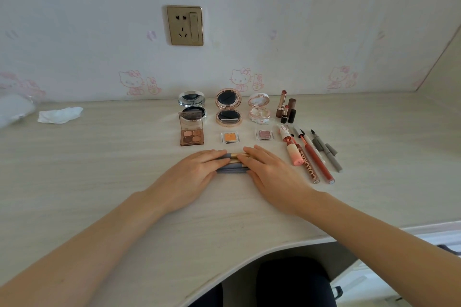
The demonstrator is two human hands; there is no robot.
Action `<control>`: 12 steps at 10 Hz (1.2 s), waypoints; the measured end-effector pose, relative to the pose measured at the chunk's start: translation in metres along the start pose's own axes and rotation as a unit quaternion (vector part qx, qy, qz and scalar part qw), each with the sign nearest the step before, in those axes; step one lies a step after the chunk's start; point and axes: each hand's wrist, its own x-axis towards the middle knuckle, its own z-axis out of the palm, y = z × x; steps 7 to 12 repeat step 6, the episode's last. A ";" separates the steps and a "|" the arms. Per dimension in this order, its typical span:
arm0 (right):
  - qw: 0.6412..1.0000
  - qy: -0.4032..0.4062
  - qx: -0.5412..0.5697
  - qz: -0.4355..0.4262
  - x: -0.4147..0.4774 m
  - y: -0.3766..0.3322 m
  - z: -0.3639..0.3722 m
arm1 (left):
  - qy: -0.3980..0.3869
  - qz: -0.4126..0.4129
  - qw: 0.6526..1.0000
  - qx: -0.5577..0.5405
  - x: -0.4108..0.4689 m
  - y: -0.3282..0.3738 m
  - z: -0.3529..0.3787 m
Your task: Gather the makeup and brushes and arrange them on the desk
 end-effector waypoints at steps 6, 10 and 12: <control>0.988 0.058 0.075 0.124 -0.052 -0.002 -0.055 | 0.079 -0.152 0.984 -0.043 -0.042 0.040 -0.012; 0.988 0.058 0.075 0.124 -0.052 -0.002 -0.055 | 0.079 -0.152 0.984 -0.043 -0.042 0.040 -0.012; 0.988 0.058 0.075 0.124 -0.052 -0.002 -0.055 | 0.079 -0.152 0.984 -0.043 -0.042 0.040 -0.012</control>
